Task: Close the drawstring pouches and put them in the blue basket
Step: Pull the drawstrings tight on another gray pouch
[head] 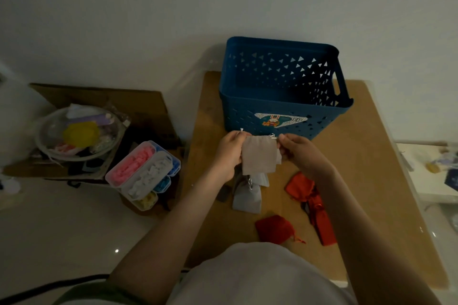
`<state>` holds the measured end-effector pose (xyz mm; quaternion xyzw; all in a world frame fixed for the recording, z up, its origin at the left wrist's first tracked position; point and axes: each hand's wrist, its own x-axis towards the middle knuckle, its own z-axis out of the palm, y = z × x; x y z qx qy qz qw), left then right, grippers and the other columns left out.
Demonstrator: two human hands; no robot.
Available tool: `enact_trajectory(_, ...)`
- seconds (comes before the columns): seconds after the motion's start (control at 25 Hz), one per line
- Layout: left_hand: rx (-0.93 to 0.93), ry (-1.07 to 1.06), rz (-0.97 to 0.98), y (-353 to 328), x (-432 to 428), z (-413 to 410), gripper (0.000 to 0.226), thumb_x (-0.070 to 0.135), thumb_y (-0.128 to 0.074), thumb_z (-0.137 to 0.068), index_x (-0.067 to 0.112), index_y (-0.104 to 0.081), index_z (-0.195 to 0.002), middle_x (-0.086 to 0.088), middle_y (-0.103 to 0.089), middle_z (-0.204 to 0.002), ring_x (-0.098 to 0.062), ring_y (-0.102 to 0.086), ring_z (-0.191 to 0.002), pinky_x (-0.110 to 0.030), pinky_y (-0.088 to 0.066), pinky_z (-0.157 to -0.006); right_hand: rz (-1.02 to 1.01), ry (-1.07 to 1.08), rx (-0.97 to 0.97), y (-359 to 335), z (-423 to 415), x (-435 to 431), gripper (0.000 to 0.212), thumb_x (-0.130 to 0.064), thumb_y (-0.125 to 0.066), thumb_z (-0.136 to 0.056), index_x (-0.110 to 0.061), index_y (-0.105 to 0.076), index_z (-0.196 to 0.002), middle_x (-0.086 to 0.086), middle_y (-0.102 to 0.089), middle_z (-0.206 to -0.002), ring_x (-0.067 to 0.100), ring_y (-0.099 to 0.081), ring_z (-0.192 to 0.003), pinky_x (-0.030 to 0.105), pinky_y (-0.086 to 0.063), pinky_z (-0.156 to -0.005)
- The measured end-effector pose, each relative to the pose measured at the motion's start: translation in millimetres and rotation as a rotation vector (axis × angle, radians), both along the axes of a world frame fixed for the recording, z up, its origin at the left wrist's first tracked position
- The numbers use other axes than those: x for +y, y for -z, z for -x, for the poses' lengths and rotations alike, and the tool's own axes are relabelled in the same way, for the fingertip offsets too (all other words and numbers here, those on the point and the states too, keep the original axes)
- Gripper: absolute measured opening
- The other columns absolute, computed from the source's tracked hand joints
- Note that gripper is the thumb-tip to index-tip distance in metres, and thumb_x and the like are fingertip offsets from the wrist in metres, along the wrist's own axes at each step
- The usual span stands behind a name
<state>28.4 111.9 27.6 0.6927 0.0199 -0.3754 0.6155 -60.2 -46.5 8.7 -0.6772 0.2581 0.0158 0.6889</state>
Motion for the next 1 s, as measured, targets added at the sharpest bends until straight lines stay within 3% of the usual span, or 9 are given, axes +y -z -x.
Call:
enact_trajectory(0.12, 0.018, -0.075, 0.000, -0.3, -1.8, -4.3, 0.026, 0.034, -0.041, -0.100, 0.016, -0.059, -0.099, -0.007, -0.064, -0.100, -0.018, -0.063, -0.093, -0.035, -0.054, -0.083, 0.030, 0.074, -0.050, -3.3, 1.3, -3.4, 0.031, -0.021, -0.041, -0.102, -0.011, -0.054, -0.076, 0.003, -0.046, -0.066, 0.012, -0.044, -0.060, 0.024, -0.039, -0.061)
enact_trajectory(0.24, 0.093, -0.252, 0.023, 0.6, 1.9, -13.5, 0.026, 0.028, -0.039, -0.102, 0.014, -0.056, -0.087, -0.003, -0.060, -0.087, -0.013, -0.058, -0.081, -0.030, -0.051, -0.083, 0.014, 0.281, -0.093, -7.6, 3.8, -11.5, 0.032, -0.016, -0.041, -0.101, -0.013, -0.048, -0.071, -0.001, -0.036, -0.056, 0.008, -0.034, -0.049, 0.024, -0.032, -0.055)
enact_trajectory(0.4, 0.387, -0.362, 0.484, -5.4, 8.2, -17.7, 0.030, 0.025, -0.037, -0.102, 0.012, -0.051, -0.079, -0.007, -0.066, -0.097, -0.011, -0.053, -0.072, -0.024, -0.045, -0.072, 0.034, 0.301, -0.043, -1.9, 8.3, -20.3, 0.031, -0.018, -0.043, -0.101, -0.013, -0.048, -0.071, -0.003, -0.033, -0.052, 0.010, -0.030, -0.048, 0.027, -0.031, -0.056)
enact_trajectory(0.48, 0.406, -0.357, 0.638, -9.5, 10.3, -19.1, 0.036, 0.029, -0.034, -0.103, 0.014, -0.047, -0.072, -0.006, -0.070, -0.091, -0.010, -0.050, -0.067, -0.023, -0.040, -0.065, 0.057, 0.213, -0.023, -2.1, 8.4, -19.0, 0.030, -0.020, -0.046, -0.100, -0.012, -0.049, -0.071, -0.001, -0.034, -0.055, 0.013, -0.031, -0.052, 0.028, -0.031, -0.058)
enact_trajectory(0.64, 0.118, -0.166, 0.486, -16.0, 15.6, -24.5, 0.031, 0.032, -0.032, -0.102, 0.023, -0.059, -0.089, 0.006, -0.064, -0.080, -0.007, -0.053, -0.079, -0.024, -0.035, -0.072, 0.183, 0.124, 0.012, -17.1, 6.5, -19.3, 0.029, -0.024, -0.048, -0.099, -0.010, -0.052, -0.074, 0.001, -0.039, -0.059, 0.012, -0.036, -0.055, 0.026, -0.032, -0.057)
enact_trajectory(0.8, -0.169, 0.068, 0.443, -20.9, 17.7, -28.0, 0.019, 0.010, -0.044, -0.098, 0.018, -0.060, -0.105, 0.004, -0.068, -0.079, -0.007, -0.064, -0.078, -0.019, -0.046, -0.071, 0.450, -0.093, 0.076, -41.2, -2.4, -7.9, 0.038, -0.037, -0.046, -0.099, -0.018, -0.056, -0.068, -0.004, -0.044, -0.060, 0.011, -0.039, -0.056, 0.027, -0.032, -0.058)
enact_trajectory(0.92, -0.388, 0.383, 0.204, -38.1, 17.5, -31.9, 0.022, 0.016, -0.055, -0.095, 0.019, -0.056, -0.116, -0.001, -0.066, -0.091, -0.004, -0.063, -0.078, -0.016, -0.047, -0.067, 0.543, -0.177, 0.002, -64.6, -17.3, 9.1, 0.036, -0.034, -0.043, -0.100, -0.008, -0.065, -0.089, 0.003, -0.058, -0.073, 0.014, -0.053, -0.068, 0.032, -0.041, -0.066)
enact_trajectory(1.0, -0.427, 0.547, 0.129, -45.3, 14.2, -28.9, 0.022, 0.018, -0.061, -0.091, 0.022, -0.056, -0.112, 0.006, -0.063, -0.083, 0.000, -0.061, -0.074, -0.016, -0.047, -0.067, 0.555, -0.261, -0.082, -76.6, -25.0, 16.6, 0.029, -0.027, -0.045, -0.100, -0.007, -0.061, -0.086, 0.006, -0.056, -0.077, 0.015, -0.052, -0.071, 0.034, -0.039, -0.070)
